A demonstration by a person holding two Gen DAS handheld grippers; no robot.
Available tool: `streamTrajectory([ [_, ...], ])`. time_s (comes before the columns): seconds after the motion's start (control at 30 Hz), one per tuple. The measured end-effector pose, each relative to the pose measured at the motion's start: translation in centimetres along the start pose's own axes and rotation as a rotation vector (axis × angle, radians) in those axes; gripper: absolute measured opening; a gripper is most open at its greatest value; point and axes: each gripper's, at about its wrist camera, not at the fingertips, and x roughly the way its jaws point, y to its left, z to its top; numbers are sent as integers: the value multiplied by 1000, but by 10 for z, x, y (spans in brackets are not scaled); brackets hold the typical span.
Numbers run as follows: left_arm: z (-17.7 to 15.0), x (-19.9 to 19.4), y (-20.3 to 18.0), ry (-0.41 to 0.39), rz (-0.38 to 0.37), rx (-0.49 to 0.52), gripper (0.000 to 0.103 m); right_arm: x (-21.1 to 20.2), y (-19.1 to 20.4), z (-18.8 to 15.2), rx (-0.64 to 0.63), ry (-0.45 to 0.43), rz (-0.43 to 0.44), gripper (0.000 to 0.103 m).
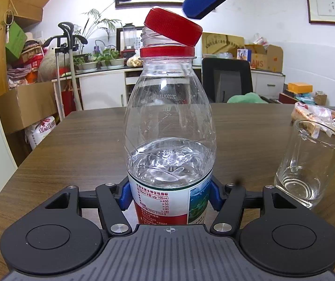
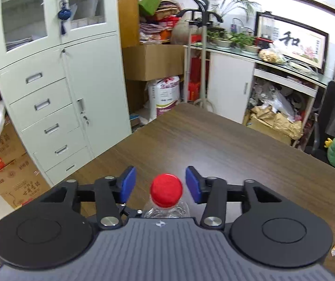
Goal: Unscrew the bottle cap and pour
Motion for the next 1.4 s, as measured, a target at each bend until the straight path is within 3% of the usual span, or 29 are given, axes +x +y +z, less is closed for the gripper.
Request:
streamTrajectory([
  [0.23,0,-1,1,-1,7,5,63,-3,-6,-8,17,-5,13,46],
  [0.47,-1,0,1,0,17,10,64,-4,-10,-14,21,-10,26,32],
  [1.4,-1,-4,-1,-8,19,21,63,-3,-15,-11,93,26,52,31],
])
